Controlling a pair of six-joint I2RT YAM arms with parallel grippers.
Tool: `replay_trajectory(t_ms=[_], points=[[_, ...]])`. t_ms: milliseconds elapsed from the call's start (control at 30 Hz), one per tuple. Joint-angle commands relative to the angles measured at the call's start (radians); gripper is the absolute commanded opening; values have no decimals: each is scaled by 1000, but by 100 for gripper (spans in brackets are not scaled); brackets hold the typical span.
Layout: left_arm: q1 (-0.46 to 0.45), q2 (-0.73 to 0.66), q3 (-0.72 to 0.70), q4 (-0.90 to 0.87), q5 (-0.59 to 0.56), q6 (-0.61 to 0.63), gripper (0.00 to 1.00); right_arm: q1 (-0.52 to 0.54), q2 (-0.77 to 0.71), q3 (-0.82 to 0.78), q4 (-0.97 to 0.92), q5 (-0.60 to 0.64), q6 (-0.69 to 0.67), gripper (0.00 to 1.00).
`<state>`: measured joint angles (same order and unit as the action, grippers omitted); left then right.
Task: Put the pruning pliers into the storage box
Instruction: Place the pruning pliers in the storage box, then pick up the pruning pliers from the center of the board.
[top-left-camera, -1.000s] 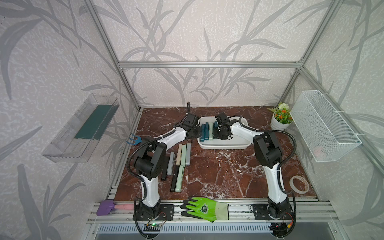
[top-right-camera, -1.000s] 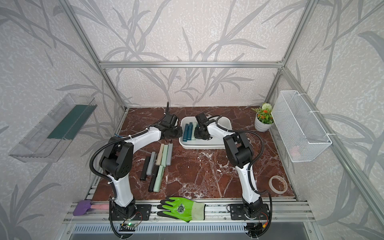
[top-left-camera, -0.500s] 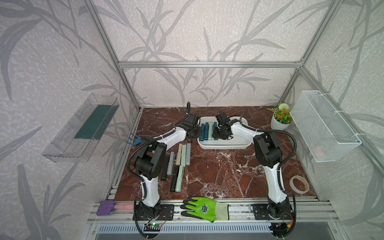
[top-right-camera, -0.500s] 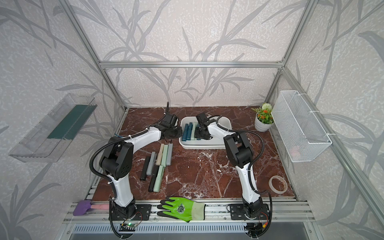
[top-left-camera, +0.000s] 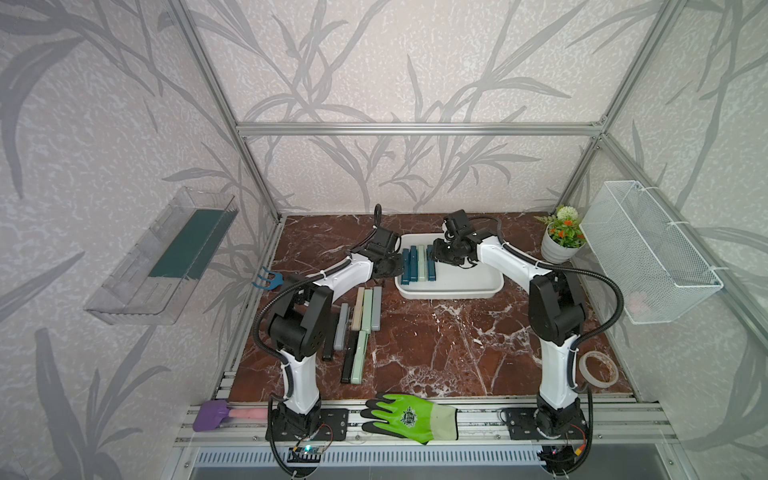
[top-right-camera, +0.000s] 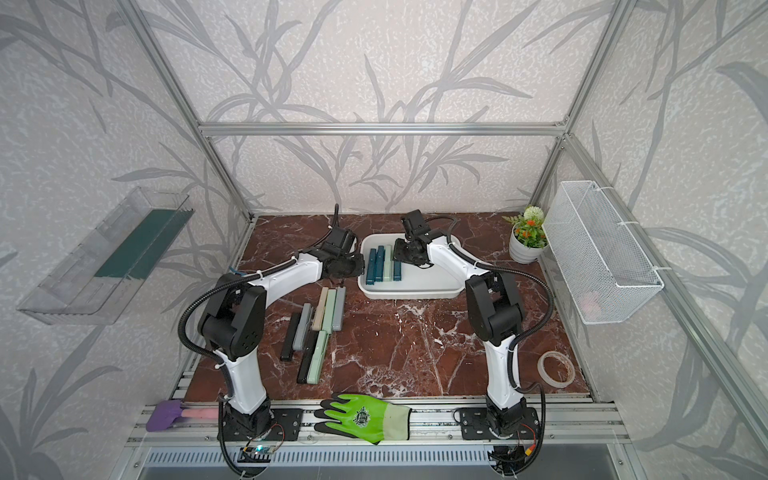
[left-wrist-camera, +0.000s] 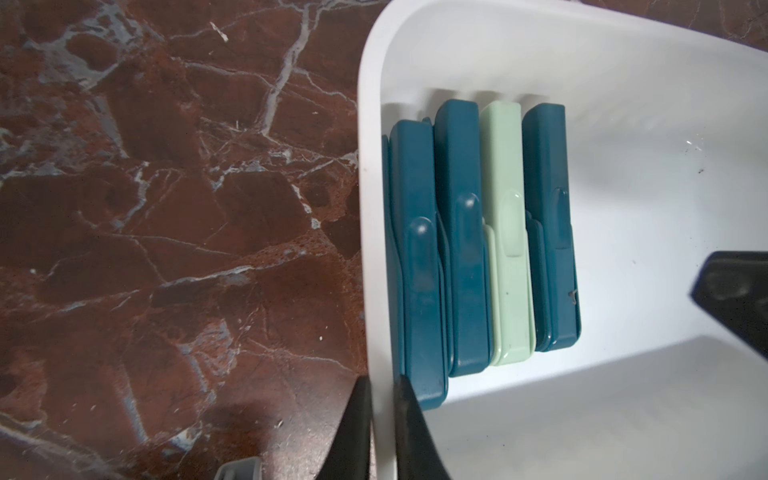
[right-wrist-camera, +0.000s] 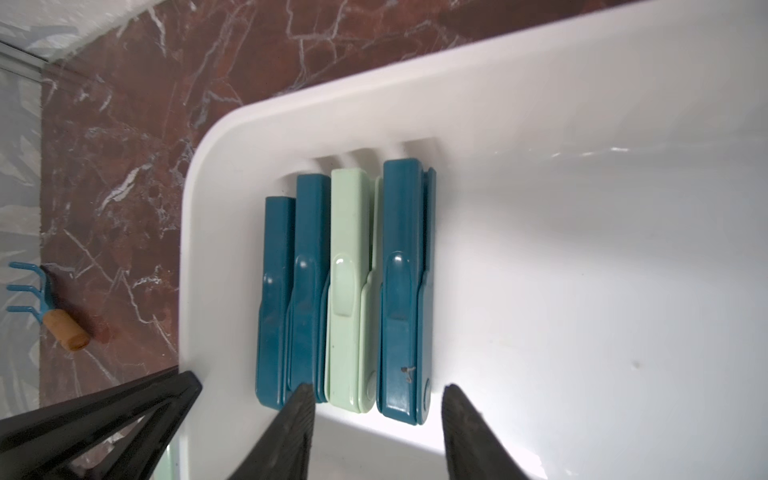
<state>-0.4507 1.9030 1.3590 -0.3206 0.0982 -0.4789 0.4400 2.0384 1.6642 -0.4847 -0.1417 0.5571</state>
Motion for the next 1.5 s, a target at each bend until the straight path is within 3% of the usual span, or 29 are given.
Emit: replay_trajectory(t_ms=[0,133,400,600,867,1100,1267,1467], points=[[-9,-64,43,-9,-13,25,13,-40,-61,-21,-52,-2,-65,49],[-8,-74,46,-17,-23,33,15,-121,-153,-67,-126,93,-143,47],[-8,-73,87,-40,-31,45,36,-290,-301,-250,-155,212,-230,41],[-8,-132,101,-98,-70,75,45,-314,-274,-282,-135,188,-229,39],[-34,-298,-81,-217,-128,68,51,-316,-215,-277,-90,196,-209,38],[-154,-453,-307,-271,-213,-108,52,-317,-196,-302,-39,168,-195,36],[-215,-487,-385,-279,-257,-202,52,-320,-189,-299,-20,145,-196,35],[-223,-456,-420,-250,-270,-221,51,-323,-185,-296,-14,134,-196,35]])
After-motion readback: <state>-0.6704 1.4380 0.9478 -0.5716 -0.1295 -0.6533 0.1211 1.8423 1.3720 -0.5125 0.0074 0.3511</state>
